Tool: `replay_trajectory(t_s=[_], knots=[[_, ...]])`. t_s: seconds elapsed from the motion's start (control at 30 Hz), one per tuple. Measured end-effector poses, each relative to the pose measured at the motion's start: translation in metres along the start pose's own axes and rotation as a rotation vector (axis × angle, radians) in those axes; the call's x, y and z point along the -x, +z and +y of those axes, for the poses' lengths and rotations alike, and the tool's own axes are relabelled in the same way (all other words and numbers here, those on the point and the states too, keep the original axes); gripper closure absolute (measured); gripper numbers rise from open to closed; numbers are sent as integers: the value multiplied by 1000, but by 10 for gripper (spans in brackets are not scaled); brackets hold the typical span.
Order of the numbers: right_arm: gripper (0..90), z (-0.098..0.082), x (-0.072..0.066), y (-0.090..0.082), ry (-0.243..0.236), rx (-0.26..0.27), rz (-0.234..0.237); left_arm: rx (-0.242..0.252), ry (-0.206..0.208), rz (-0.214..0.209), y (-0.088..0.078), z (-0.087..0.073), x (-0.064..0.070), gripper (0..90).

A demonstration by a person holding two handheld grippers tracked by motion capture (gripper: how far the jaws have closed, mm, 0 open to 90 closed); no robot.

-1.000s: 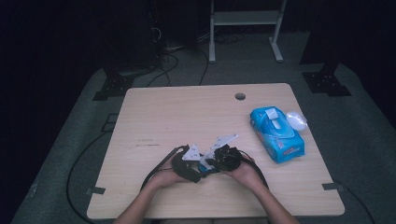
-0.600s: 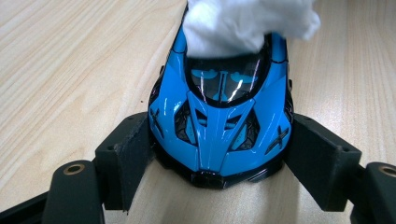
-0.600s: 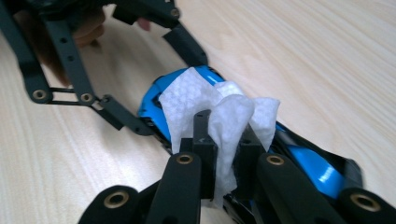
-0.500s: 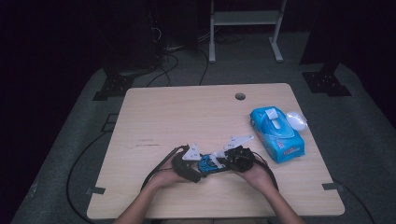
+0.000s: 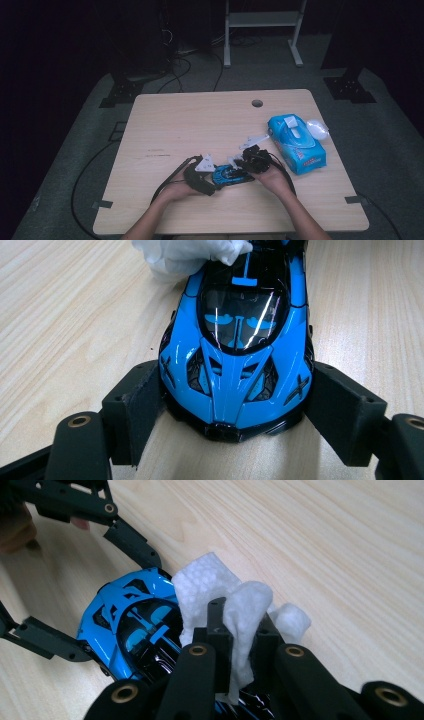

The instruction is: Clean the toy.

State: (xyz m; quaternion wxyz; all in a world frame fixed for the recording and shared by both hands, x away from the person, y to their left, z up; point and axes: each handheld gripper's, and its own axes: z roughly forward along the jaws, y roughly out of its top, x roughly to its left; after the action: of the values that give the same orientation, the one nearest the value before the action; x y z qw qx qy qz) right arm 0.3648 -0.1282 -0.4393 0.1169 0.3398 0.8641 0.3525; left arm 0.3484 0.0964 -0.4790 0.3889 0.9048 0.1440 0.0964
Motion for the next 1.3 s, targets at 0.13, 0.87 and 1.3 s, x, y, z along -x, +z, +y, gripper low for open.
replay_trajectory(t_s=[0.13, 0.87, 1.3], knots=[[830, 5, -12, 7, -21, 18, 18, -2, 0, 0, 0, 0, 0, 251], [830, 4, -6, 10, -16, 0, -5, -1, -4, -2, 0, 0, 0, 251], [831, -12, 1, -13, -29, -12, -40, -4, -2, -4, 0, 0, 0, 251]])
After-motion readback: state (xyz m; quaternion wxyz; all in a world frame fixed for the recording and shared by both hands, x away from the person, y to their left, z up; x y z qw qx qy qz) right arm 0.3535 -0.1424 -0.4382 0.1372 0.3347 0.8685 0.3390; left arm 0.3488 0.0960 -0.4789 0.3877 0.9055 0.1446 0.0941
